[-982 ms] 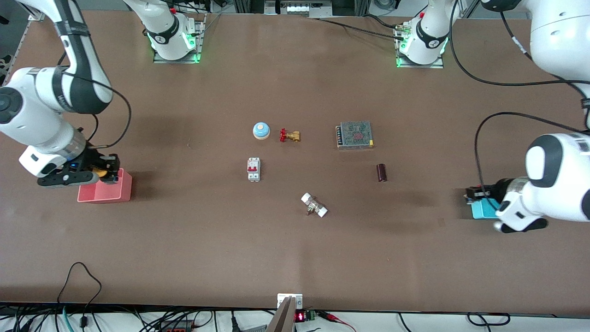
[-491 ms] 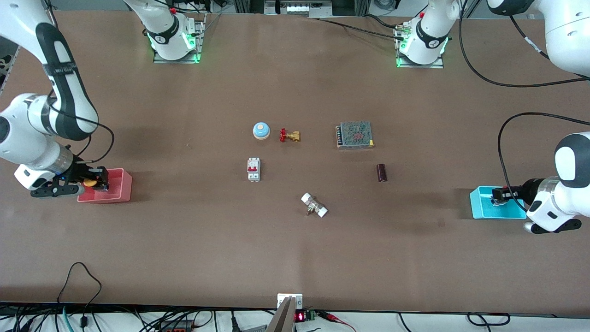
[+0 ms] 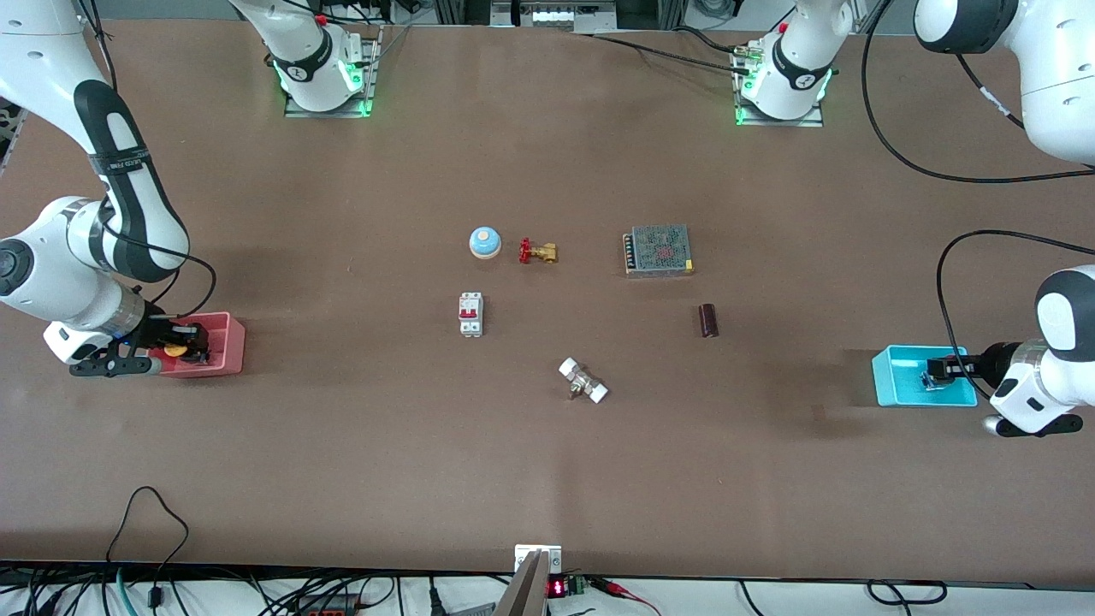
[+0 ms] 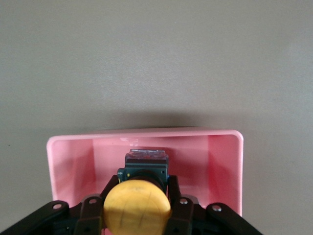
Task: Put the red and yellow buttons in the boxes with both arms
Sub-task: 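Lower the yellow button into the pink box while the left lowers red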
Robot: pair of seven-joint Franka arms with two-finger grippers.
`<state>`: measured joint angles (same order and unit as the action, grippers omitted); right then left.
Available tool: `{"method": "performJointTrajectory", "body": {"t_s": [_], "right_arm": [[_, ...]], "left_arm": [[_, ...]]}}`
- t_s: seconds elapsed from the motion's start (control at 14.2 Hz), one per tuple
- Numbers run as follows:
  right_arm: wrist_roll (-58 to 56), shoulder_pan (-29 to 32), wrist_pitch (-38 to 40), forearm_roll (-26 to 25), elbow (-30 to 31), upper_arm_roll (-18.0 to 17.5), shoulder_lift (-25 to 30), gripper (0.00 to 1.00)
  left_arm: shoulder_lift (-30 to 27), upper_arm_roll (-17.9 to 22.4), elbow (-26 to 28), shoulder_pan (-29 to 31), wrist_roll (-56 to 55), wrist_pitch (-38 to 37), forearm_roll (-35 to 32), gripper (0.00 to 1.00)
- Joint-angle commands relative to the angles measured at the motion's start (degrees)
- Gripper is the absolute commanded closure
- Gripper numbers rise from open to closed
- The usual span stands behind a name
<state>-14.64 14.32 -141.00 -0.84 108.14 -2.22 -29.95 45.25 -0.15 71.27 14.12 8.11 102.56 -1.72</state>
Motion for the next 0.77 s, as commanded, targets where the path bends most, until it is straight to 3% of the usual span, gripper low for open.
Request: {"method": "performJointTrajectory", "body": {"t_s": [0.0, 0.28, 0.42, 0.49, 0.56, 0.63, 0.7], "right_arm": [[-1.45, 0.71, -0.76, 0.92, -1.0, -0.24, -1.07, 0.96], [-1.36, 0.62, -4.63, 1.19, -1.0, -0.24, -3.18, 0.92], [-1.45, 0.45, -4.64, 0.93, -1.0, -0.24, -3.18, 0.84], [-1.53, 0.53, -4.64, 0.75, -1.0, -0.24, -3.18, 0.65], [-1.45, 0.45, -4.64, 0.75, -1.0, -0.24, -3.18, 0.6], [-1.45, 0.45, -4.64, 0.75, -1.0, -0.24, -3.18, 0.47], [-1.45, 0.36, -4.55, 0.75, -1.0, -0.24, -3.18, 0.39]], "left_arm": [[2.29, -0.29, -1.75, 0.64, 2.44, 1.68, -0.66, 0.98], [3.88, -0.38, -1.22, 0.73, 2.35, 4.23, -0.13, 0.97], [4.14, -0.29, -1.04, 0.73, 2.35, 4.23, 0.49, 0.91], [4.14, -0.29, -1.04, 0.64, 2.35, 4.23, 0.4, 0.79], [3.88, -0.29, -1.13, 0.73, 2.44, 4.23, -0.12, 0.49], [3.62, -0.38, -1.22, 0.64, 2.35, 4.23, 0.05, 0.16], [3.26, -0.38, -1.39, 0.56, 2.35, 3.88, 0.05, 0.0]]}}
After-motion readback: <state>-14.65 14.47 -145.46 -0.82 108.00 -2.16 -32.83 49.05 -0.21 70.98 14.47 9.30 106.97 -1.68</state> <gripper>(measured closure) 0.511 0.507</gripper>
